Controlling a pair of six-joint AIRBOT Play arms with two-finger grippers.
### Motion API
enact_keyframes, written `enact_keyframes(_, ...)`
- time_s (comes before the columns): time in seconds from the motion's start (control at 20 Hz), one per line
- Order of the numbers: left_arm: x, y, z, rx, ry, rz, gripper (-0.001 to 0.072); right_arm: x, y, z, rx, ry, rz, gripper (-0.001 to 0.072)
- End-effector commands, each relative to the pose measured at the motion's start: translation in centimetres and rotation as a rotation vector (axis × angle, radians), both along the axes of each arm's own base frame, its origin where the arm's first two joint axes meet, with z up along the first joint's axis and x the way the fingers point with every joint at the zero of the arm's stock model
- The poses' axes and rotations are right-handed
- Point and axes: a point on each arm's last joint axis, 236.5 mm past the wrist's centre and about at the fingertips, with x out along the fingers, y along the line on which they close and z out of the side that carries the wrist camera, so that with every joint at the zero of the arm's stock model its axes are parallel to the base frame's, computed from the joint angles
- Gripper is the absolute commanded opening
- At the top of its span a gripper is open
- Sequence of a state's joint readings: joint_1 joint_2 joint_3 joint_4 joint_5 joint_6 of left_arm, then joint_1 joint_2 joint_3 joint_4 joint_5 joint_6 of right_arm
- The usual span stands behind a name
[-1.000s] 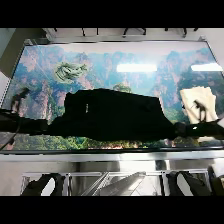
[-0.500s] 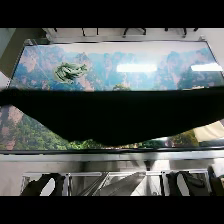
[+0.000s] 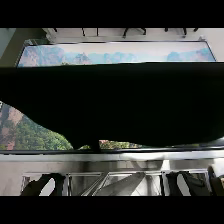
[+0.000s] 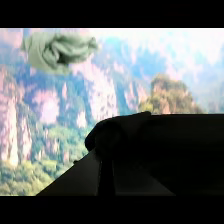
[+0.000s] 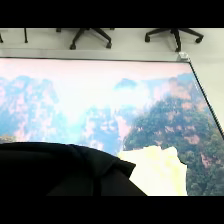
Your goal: Fold the shirts.
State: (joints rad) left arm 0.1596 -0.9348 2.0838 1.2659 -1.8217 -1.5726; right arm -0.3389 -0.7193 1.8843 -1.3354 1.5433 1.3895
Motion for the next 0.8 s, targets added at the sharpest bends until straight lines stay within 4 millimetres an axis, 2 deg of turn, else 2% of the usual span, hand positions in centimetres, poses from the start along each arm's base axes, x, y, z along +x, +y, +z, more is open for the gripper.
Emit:
enact_keyframes(0.0,4.2,0.9,-6.2,-0.02,0.168,0.012,0.0013,4.0,-2.4,-4.7,0.109,0.159,-0.071,0.0029)
enact_keyframes(0.05,6.4,0.6,-8.3,-0.037,0.233,0.0,0.0013,5.4,-2.7,-8.0,0.178,0.256,-0.084,0.0029)
enact_keyframes(0.15,11.2,-1.2,-12.1,-0.031,0.302,-0.075,0.0013,8.2,-3.5,-15.5,0.276,0.416,-0.115,0.0029)
enact_keyframes(0.3,18.9,-3.8,-18.3,0.004,0.357,-0.17,0.0013,13.8,-3.8,-25.3,0.377,0.467,-0.106,0.003)
enact_keyframes(0.35,21.5,-4.0,-20.6,0.02,0.38,-0.167,0.0014,15.7,-3.8,-27.6,0.381,0.463,-0.087,0.003)
enact_keyframes(0.45,25.9,-3.5,-24.4,0.067,0.411,-0.142,0.0014,20.1,-4.2,-30.5,0.346,0.422,-0.045,0.003)
enact_keyframes(0.55,28.8,-3.3,-27.7,0.074,0.44,-0.133,0.0014,24.3,-4.5,-32.3,0.345,0.351,-0.031,0.003)
enact_keyframes(0.65,29.9,-3.3,-30.9,0.071,0.478,-0.128,0.0014,27.8,-4.6,-34.1,0.452,0.28,-0.068,0.003)
enact_keyframes(0.75,29.8,-3.0,-33.7,0.073,0.518,-0.119,0.0014,30.2,-4.4,-35.9,0.531,0.243,-0.097,0.003)
